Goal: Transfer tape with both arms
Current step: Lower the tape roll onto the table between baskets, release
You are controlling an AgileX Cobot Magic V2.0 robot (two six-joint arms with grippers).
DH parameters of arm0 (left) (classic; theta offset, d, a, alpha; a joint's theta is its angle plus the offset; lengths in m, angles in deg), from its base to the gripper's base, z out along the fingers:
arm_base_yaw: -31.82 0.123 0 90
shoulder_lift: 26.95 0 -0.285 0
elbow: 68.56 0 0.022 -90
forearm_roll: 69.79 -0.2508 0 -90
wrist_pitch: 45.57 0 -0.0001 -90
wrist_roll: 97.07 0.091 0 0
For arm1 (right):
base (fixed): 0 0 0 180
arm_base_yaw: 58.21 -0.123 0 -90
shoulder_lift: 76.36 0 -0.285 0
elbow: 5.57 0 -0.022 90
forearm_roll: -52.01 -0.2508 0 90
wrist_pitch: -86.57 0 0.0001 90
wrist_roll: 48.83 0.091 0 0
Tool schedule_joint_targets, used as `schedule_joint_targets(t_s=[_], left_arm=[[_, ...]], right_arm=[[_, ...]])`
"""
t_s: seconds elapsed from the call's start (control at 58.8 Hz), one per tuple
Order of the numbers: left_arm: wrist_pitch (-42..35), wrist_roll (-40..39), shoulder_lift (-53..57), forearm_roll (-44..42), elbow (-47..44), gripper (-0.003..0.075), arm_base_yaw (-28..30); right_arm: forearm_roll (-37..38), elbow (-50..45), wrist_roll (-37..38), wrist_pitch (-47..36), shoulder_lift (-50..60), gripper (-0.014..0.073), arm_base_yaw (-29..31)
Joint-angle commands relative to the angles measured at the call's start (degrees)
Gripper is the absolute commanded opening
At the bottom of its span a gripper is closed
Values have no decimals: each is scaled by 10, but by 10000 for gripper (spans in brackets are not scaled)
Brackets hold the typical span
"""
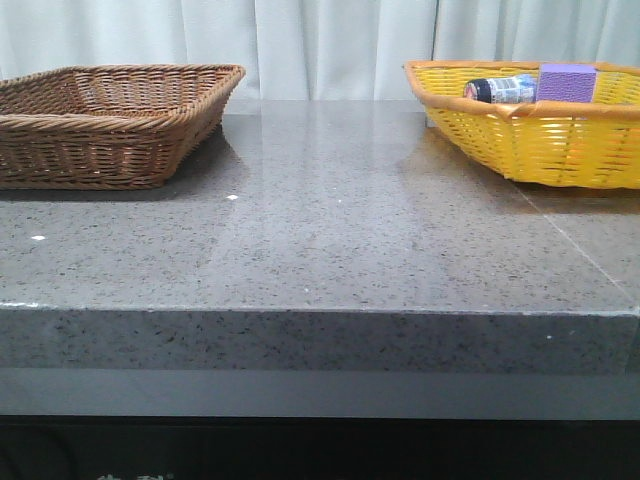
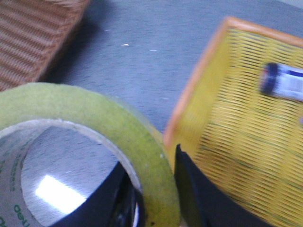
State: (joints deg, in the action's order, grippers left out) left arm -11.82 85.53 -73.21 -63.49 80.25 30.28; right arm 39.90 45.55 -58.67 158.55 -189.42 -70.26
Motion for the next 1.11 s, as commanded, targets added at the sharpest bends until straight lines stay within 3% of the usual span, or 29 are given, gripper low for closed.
schedule_joint_targets(t_s=[0.0,0.17,0.391,0.816,0.986,1.088], left_arm=[[-40,-2,-3,6,21,544,1],[-40,-2,-3,6,21,544,1],[-40,-2,-3,6,21,544,1],[-40,-2,-3,6,21,544,1],[-40,-2,-3,6,21,544,1],[-40,-2,-3,6,21,544,1]], right_arm=[[-16,10,-12,20,27,163,-39],[-16,-10,-14,23,5,163,-101],[-3,-24,-14,24,-44,163,-135],[91,-24,-14,17,-135,163,-149],[95,-24,-14,20,-147,167,-149],[95,-24,-14,20,-147,249,-149]])
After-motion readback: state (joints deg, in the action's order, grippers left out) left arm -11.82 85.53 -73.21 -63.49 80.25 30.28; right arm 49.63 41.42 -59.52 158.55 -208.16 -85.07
